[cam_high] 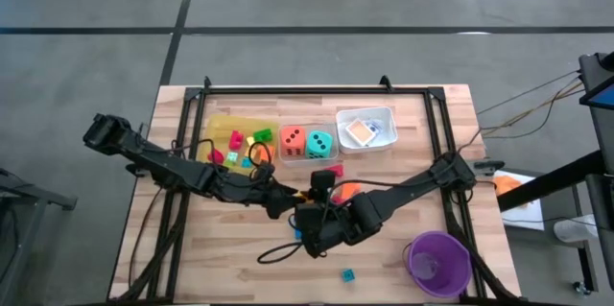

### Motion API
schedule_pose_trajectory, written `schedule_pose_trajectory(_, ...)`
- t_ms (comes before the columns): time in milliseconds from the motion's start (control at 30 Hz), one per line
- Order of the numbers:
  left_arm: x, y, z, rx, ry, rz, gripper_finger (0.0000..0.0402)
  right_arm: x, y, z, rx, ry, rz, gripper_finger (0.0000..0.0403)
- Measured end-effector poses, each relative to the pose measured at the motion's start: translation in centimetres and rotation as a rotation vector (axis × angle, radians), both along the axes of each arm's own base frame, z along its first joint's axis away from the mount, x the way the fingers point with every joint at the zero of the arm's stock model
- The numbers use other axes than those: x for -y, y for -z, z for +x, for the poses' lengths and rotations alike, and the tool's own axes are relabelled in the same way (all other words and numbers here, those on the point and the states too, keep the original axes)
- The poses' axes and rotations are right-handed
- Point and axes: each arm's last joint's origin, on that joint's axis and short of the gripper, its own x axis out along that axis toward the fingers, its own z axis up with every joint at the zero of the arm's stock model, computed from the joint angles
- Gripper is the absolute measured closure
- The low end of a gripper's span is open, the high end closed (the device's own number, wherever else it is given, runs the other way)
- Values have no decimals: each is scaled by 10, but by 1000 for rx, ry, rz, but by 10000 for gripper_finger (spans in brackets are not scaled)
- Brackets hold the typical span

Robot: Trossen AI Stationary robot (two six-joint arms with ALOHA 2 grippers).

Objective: Pick & Place Toys
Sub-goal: Put the yellow game piece into the yellow bin

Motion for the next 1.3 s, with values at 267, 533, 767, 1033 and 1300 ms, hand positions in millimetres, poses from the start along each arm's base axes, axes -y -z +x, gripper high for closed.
schedule_pose_trajectory(267, 0, 0, 2, 15, -14, 3, 140, 5, 4, 2, -2, 14, -3, 272)
schedule_pose_trajectory(533, 1, 1, 4, 29, -23, 11, 212, 8, 4, 6, 14, 23, 3, 272)
schedule_pose_trajectory(767, 3, 5, 9, 43, -24, -12, 238, 8, 3, 7, 22, 7, -3, 272)
schedule_pose_trajectory(1033, 2, 4, 9, 45, -23, -17, 242, 8, 3, 8, 34, 10, 3, 272)
schedule_pose_trajectory(1300, 2, 5, 9, 40, -21, -1, 315, 7, 1, 9, 74, 38, 63, 180)
